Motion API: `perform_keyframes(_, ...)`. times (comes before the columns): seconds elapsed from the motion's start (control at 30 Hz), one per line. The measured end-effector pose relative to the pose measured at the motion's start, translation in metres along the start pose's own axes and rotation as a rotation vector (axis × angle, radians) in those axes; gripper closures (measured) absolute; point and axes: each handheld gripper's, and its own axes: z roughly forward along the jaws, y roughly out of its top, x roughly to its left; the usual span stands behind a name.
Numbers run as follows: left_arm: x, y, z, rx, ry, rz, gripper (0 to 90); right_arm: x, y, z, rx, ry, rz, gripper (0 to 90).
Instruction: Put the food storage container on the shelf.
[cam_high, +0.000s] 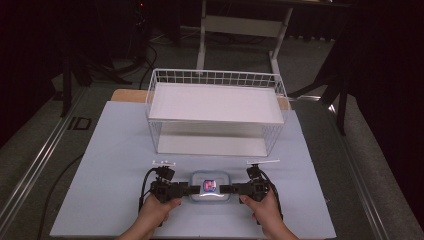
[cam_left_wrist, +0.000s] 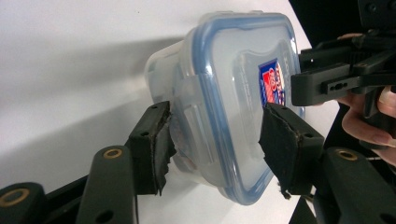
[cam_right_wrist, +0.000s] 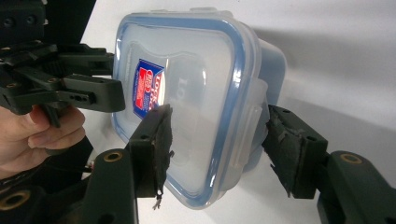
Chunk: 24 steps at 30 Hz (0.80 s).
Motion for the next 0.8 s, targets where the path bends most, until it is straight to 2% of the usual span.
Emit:
perform_keyframes(0.1, -0.003, -0.001, -0.001, -0.008, 0.012, -0.004, 46.7, 0.002, -0.003, -0.001, -0.018, -0.006, 0.001, 43.8)
perform_keyframes(0.23, -0.011, -0.006, -0.002, -0.028, 0.049, 0.031, 46.7, 0.006, -0.005, -0.002, -0.018, -0.026, -0.028, 43.9)
perform_keyframes(0.4, -0.012, -0.004, -0.002, -0.031, 0.056, 0.011, 47.6, 0.009, -0.005, -0.003, -0.027, -0.042, -0.042, 43.6)
perform_keyframes(0.47, -0.014, -0.002, -0.002, -0.032, 0.065, 0.023, 47.6, 0.009, -0.004, -0.004, -0.032, -0.042, -0.046, 43.6)
perform_keyframes(0.6, -0.018, 0.007, -0.005, -0.058, 0.064, 0.037, 47.8, 0.012, 0.001, -0.008, -0.061, -0.044, -0.066, 43.7)
perform_keyframes(0.8, -0.023, 0.029, -0.007, -0.112, 0.068, 0.068, 47.8, 0.017, 0.017, -0.018, -0.124, -0.056, -0.100, 43.5)
